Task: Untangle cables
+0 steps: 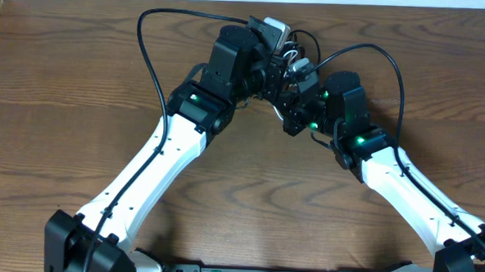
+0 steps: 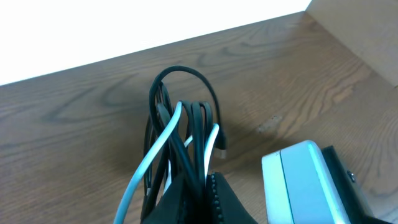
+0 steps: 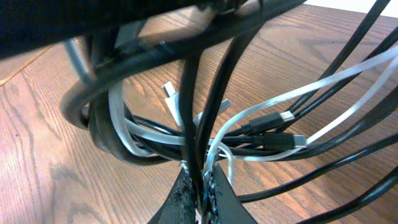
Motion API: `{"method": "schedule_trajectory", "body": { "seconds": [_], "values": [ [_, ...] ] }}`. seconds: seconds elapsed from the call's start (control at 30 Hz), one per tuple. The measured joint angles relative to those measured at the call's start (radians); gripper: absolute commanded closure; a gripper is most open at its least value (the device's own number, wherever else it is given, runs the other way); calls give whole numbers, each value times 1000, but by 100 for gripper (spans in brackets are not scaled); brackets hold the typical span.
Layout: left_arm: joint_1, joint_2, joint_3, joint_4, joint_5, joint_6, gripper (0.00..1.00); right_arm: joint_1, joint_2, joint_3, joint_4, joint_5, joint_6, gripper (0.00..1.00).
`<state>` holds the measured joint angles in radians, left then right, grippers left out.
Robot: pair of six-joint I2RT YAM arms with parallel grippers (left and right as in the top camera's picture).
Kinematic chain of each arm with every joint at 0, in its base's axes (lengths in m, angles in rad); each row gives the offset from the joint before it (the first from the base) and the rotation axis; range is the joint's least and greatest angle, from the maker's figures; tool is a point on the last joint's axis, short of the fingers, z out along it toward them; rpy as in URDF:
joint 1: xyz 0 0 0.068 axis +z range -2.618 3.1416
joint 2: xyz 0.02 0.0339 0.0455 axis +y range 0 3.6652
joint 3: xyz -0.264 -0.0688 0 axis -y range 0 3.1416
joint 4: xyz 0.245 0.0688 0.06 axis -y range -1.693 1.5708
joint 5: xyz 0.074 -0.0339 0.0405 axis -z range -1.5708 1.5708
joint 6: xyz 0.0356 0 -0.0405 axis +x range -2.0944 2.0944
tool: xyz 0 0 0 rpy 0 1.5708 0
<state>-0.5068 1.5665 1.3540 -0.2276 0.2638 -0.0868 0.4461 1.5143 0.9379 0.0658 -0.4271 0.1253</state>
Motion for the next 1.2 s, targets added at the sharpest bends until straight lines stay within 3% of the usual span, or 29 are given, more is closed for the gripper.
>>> {"method": "schedule_trajectory", "body": {
  "seconds": [0.1,0.17,0.2,0.6,0.93,1.2],
  "values": [
    [0,0,0,1,0,-3,38,-1,0,0,-2,6,0,99],
    [8,0,0,0,-16,-6,22,-4,1,0,-2,10,1,99],
    [15,0,0,0,-16,-1,20,-4,1,0,2,13,1,99],
    [21,0,0,-13,-54,-14,16,-4,1,0,-3,16,2,99],
    [14,0,3,-167,-163,-13,15,-3,2,0,-1,16,1,99],
    [119,0,3,-263,-208,-13,16,-4,2,0,-1,16,1,99]
  ]
}}
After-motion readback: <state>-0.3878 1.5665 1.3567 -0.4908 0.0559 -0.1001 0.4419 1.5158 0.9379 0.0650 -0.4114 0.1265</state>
